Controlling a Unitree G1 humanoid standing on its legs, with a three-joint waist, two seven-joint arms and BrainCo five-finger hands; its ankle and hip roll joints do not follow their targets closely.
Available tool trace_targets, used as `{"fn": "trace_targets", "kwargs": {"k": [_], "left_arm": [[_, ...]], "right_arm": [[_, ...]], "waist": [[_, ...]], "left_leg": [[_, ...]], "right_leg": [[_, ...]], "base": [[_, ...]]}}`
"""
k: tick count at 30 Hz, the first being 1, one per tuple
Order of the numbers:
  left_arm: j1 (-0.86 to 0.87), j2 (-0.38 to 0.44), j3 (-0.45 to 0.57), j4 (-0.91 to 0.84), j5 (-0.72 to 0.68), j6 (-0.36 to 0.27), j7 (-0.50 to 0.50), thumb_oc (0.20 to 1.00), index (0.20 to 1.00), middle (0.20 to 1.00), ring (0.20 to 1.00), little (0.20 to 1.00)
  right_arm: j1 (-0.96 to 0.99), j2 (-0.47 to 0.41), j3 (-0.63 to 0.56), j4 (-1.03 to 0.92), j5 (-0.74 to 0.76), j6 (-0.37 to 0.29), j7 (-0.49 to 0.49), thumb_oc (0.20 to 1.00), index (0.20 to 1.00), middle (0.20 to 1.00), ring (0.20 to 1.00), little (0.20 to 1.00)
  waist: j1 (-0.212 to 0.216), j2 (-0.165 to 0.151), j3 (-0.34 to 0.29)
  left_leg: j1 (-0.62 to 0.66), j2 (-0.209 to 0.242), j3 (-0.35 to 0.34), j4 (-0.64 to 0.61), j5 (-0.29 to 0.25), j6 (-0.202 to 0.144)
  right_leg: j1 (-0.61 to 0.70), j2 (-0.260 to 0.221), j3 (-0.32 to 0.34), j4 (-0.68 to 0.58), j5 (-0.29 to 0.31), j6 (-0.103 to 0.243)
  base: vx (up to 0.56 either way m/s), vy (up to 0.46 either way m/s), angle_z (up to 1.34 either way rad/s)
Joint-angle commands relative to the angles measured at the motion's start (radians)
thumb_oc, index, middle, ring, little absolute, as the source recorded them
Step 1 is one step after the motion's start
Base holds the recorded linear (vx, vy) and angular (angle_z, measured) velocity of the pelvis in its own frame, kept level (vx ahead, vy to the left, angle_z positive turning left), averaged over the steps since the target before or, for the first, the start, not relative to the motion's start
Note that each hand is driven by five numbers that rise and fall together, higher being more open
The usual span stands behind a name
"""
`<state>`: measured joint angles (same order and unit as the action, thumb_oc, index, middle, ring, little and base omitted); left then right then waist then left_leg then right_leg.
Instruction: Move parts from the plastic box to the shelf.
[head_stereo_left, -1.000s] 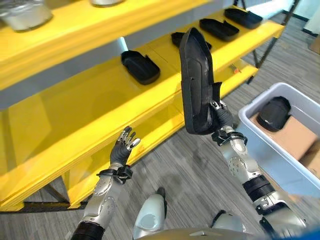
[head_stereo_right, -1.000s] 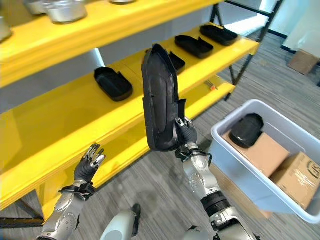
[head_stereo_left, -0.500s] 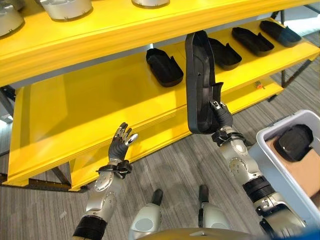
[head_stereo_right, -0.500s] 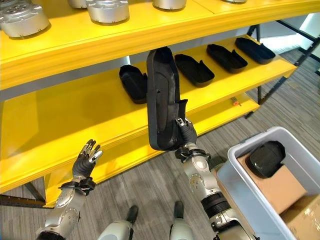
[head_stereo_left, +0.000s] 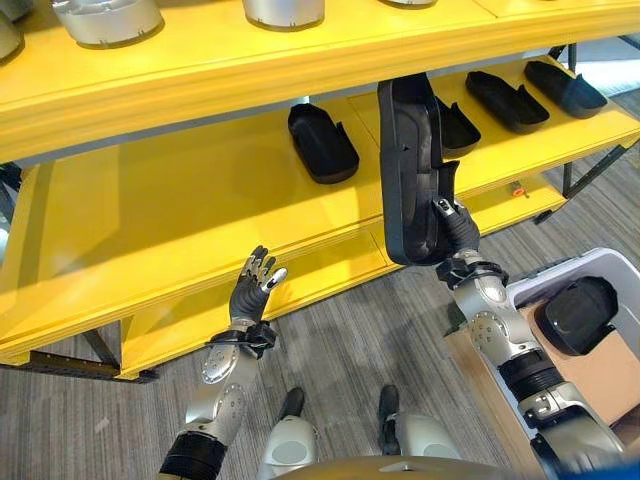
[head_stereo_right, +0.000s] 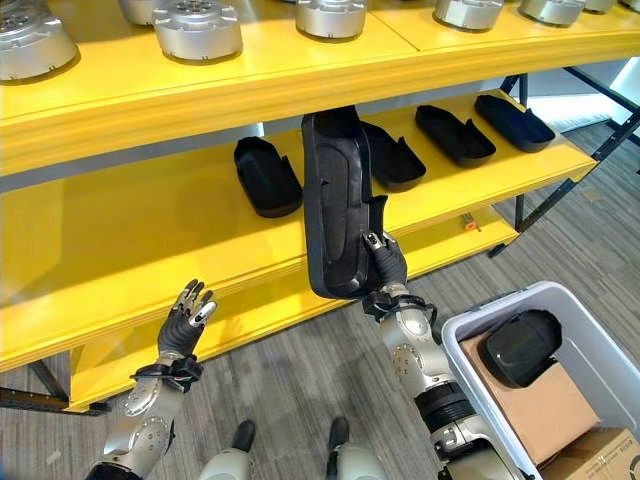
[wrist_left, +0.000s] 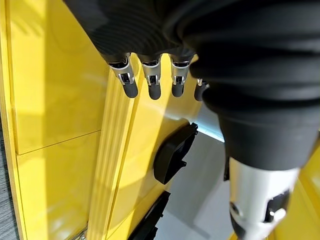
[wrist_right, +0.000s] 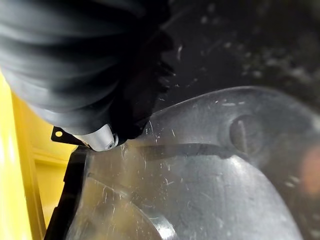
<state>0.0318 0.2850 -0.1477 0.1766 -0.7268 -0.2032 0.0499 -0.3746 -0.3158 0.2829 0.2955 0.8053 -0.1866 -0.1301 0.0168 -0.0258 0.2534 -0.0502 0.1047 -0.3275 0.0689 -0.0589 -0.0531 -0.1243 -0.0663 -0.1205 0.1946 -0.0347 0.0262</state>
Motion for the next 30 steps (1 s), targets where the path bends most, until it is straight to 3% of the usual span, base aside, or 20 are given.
{"fn": "trace_targets", "kwargs": {"k": [1, 5, 6, 9, 10, 11, 12, 13, 14, 16, 22, 30], "left_arm": [[0.024, 0.04, 0.014, -0.083, -0.011, -0.044, -0.003, 1.0, 1.0, 1.0, 1.0, 1.0], [0.028, 0.029, 0.016, -0.088, -0.024, -0.054, -0.006, 1.0, 1.0, 1.0, 1.0, 1.0], [0.018, 0.023, 0.008, -0.092, -0.04, -0.058, -0.006, 1.0, 1.0, 1.0, 1.0, 1.0], [0.002, 0.019, 0.003, -0.09, -0.049, -0.059, -0.006, 1.0, 1.0, 1.0, 1.0, 1.0], [-0.016, 0.018, 0.0, -0.084, -0.052, -0.052, -0.005, 1.0, 1.0, 1.0, 1.0, 1.0], [-0.046, 0.013, -0.017, -0.056, -0.037, -0.048, 0.0, 1.0, 1.0, 1.0, 1.0, 1.0], [-0.047, 0.012, -0.018, -0.056, -0.037, -0.048, 0.0, 1.0, 1.0, 1.0, 1.0, 1.0], [-0.047, 0.012, -0.018, -0.056, -0.037, -0.048, 0.0, 1.0, 1.0, 1.0, 1.0, 1.0], [-0.04, 0.014, -0.016, -0.052, -0.036, -0.046, -0.002, 1.0, 1.0, 1.0, 1.0, 1.0], [-0.042, 0.011, -0.02, -0.043, -0.029, -0.043, -0.002, 1.0, 1.0, 1.0, 1.0, 1.0], [-0.037, 0.046, -0.023, -0.055, -0.012, -0.037, -0.017, 1.0, 1.0, 1.0, 1.0, 1.0], [-0.041, 0.069, -0.015, -0.069, -0.012, -0.041, -0.008, 1.0, 1.0, 1.0, 1.0, 1.0]], "right_arm": [[-0.06, 0.038, -0.021, -0.083, 0.019, -0.087, 0.032, 0.2, 0.2, 0.2, 0.2, 0.2], [-0.073, 0.033, -0.007, -0.089, 0.018, -0.095, 0.035, 0.2, 0.2, 0.2, 0.2, 0.2], [-0.077, 0.03, -0.007, -0.093, 0.021, -0.104, 0.031, 0.2, 0.2, 0.2, 0.2, 0.2], [-0.08, 0.026, -0.007, -0.101, 0.022, -0.11, 0.028, 0.2, 0.2, 0.2, 0.2, 0.2], [-0.057, 0.014, -0.029, -0.126, 0.022, -0.122, 0.02, 0.2, 0.2, 0.2, 0.2, 0.2], [-0.018, 0.0, -0.055, -0.153, 0.006, -0.127, -0.001, 0.2, 0.2, 0.2, 0.2, 0.2], [-0.017, 0.0, -0.055, -0.154, 0.006, -0.126, -0.001, 0.2, 0.2, 0.2, 0.2, 0.2], [-0.017, 0.0, -0.055, -0.154, 0.006, -0.126, -0.001, 0.2, 0.2, 0.2, 0.2, 0.2], [-0.006, 0.001, -0.049, -0.16, -0.013, -0.115, -0.001, 0.2, 0.2, 0.2, 0.2, 0.2], [0.005, 0.008, -0.058, -0.163, -0.012, -0.114, 0.002, 0.2, 0.2, 0.2, 0.2, 0.2], [0.023, 0.04, -0.05, -0.164, -0.011, -0.092, 0.003, 0.2, 0.2, 0.2, 0.2, 0.2], [-0.034, 0.058, 0.001, -0.125, -0.014, -0.065, 0.004, 0.2, 0.2, 0.2, 0.2, 0.2]], "waist": [[0.011, -0.031, -0.105], [0.016, -0.035, -0.107], [0.032, -0.042, -0.079], [0.03, -0.052, -0.065], [0.006, -0.054, -0.062], [-0.024, -0.015, -0.066], [-0.023, -0.015, -0.066], [-0.023, -0.015, -0.066], [-0.014, 0.004, -0.072], [-0.013, 0.016, -0.085], [0.007, -0.004, -0.069], [0.032, -0.033, -0.069]], "left_leg": [[0.083, 0.02, 0.084, 0.0, -0.048, -0.008], [0.039, 0.025, 0.076, 0.055, -0.037, -0.027], [-0.042, -0.001, 0.068, 0.155, 0.029, -0.057], [-0.084, -0.01, 0.068, 0.189, 0.052, -0.058], [-0.087, 0.109, 0.175, 0.103, 0.09, -0.046], [-0.101, 0.227, 0.303, -0.03, 0.223, -0.068], [-0.098, 0.228, 0.305, -0.035, 0.226, -0.068], [-0.097, 0.228, 0.306, -0.036, 0.226, -0.069], [-0.049, 0.227, 0.292, -0.052, 0.177, -0.069], [-0.049, 0.206, 0.282, -0.043, 0.153, -0.068], [-0.091, 0.12, 0.31, 0.127, 0.033, -0.055], [-0.13, 0.086, 0.315, 0.19, -0.012, -0.043]], "right_leg": [[-0.021, -0.067, 0.025, 0.059, -0.02, 0.063], [0.004, -0.053, 0.014, 0.034, -0.041, 0.036], [0.021, -0.051, -0.001, 0.017, -0.05, 0.011], [0.023, -0.059, -0.015, 0.012, -0.049, 0.006], [0.031, -0.077, -0.063, 0.043, -0.078, 0.009], [0.032, -0.101, -0.111, 0.104, -0.101, 0.028], [0.031, -0.101, -0.11, 0.106, -0.102, 0.027], [0.031, -0.101, -0.11, 0.106, -0.102, 0.027], [0.019, -0.11, -0.088, 0.147, -0.115, 0.046], [0.02, -0.132, -0.08, 0.144, -0.105, 0.057], [0.1, -0.226, -0.057, 0.072, -0.06, 0.105], [0.119, -0.257, -0.057, 0.03, -0.042, 0.123]], "base": [[0.02, -0.126, 0.17], [-0.04, -0.122, 0.21], [-0.1, -0.047, 0.31], [-0.08, -0.033, 0.43], [-0.03, 0.133, 1.53], [0.04, 0.154, 1.45], [0.03, 0.161, 1.38], [0.05, 0.13, 0.81], [0.08, 0.213, 0.72], [0.11, 0.254, 0.05], [0.12, 0.191, -0.05], [0.08, 0.078, -0.01]]}}
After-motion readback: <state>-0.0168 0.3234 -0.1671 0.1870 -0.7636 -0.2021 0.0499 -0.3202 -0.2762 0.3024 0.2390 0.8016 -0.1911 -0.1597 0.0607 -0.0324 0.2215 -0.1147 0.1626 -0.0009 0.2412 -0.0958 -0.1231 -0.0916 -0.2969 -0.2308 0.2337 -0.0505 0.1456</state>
